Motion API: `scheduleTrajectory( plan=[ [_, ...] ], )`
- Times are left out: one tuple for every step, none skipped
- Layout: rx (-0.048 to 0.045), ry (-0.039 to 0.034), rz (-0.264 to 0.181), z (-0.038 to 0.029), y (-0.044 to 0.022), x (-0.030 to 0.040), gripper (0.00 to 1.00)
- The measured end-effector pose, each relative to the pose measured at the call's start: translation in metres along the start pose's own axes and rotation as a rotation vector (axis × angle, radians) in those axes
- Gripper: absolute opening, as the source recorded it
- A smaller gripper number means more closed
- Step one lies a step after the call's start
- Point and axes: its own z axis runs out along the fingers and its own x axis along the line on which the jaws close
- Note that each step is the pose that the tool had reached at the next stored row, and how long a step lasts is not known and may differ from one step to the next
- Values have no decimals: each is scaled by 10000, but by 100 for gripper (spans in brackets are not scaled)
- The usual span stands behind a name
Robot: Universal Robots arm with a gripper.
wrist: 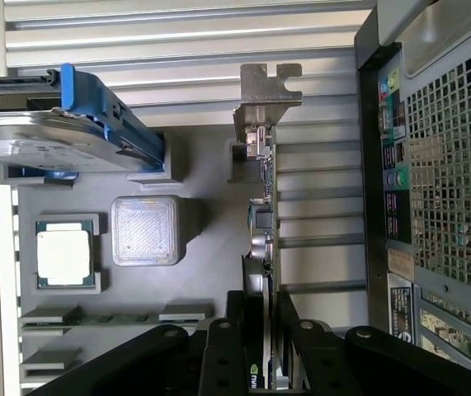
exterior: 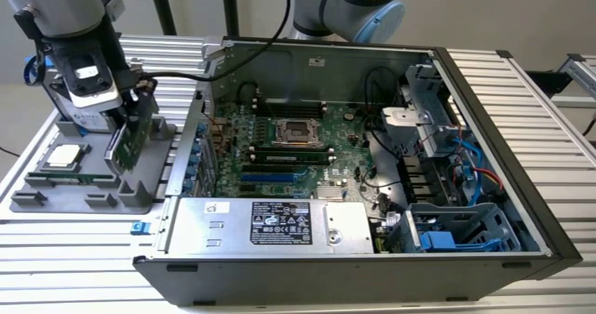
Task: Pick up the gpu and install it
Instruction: 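Pick up the gpu and move the gpu toward the slot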
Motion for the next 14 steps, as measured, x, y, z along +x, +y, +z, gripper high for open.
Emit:
scheduleTrajectory(
  plan=[
    [0, 1, 0, -4, 0, 0, 0],
    [0, 0, 0, -10, 1, 0, 0],
    [-2, -1, -1, -18, 1, 0, 0],
    [0, 0, 0, -27, 2, 0, 0],
    [-1, -1, 0, -36, 3, 0, 0],
    [-1, -1, 0, -44, 3, 0, 0],
    [-1, -1, 0, -54, 4, 1, 0],
    [-1, -1, 0, -62, 4, 1, 0],
    [-2, -2, 0, -72, 5, 0, 0],
    [-2, -2, 0, -82, 6, 1, 0],
    [-2, -2, 0, -92, 7, 1, 0],
    [-2, -2, 0, -102, 7, 1, 0],
    [-2, -2, 0, -112, 8, 1, 0],
    [-2, -2, 0, -122, 9, 1, 0]
  ],
)
